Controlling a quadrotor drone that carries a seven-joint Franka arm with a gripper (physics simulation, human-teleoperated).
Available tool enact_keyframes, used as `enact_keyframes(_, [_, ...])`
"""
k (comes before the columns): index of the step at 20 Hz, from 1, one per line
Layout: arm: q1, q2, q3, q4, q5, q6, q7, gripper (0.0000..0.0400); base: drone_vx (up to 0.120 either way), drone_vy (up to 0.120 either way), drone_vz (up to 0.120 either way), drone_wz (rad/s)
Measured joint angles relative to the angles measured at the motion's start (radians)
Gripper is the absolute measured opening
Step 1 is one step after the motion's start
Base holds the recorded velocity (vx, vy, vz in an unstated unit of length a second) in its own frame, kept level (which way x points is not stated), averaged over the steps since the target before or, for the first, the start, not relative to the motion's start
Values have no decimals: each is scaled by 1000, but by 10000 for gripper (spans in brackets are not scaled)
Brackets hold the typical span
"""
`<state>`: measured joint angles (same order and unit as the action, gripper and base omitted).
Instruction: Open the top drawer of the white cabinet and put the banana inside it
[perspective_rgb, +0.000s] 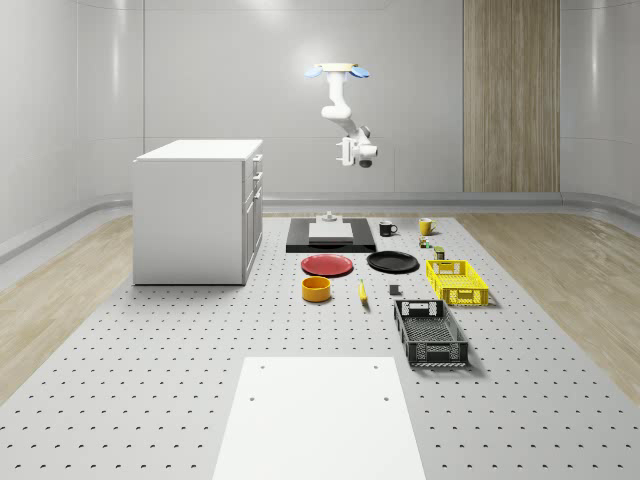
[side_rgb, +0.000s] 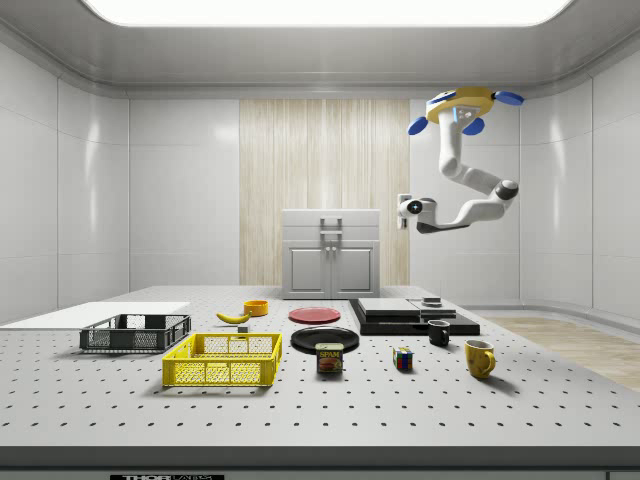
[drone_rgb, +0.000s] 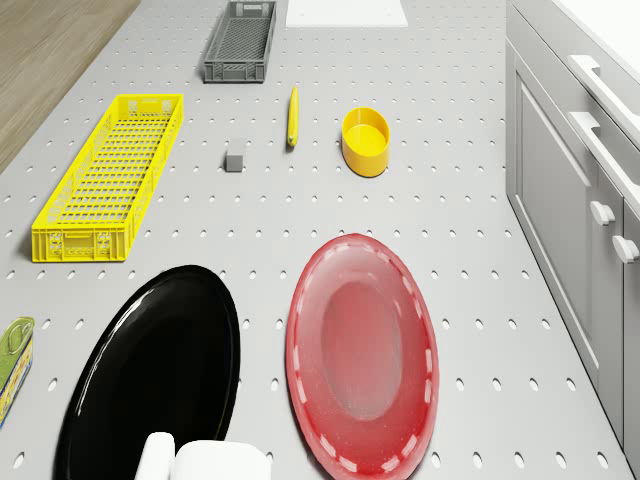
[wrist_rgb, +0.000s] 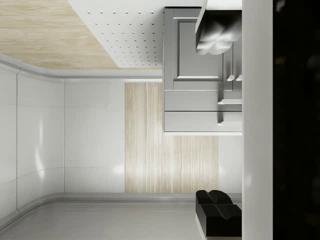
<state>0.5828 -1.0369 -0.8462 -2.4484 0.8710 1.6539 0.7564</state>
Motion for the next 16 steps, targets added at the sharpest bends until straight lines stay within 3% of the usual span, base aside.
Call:
enact_keyframes(2, [6,-7,-2,-1,-5,6,4,400,120,-20,0,0])
enact_keyframes(16, [46,-48,-15,-6,-38,43,31,400,120,-120,0,0])
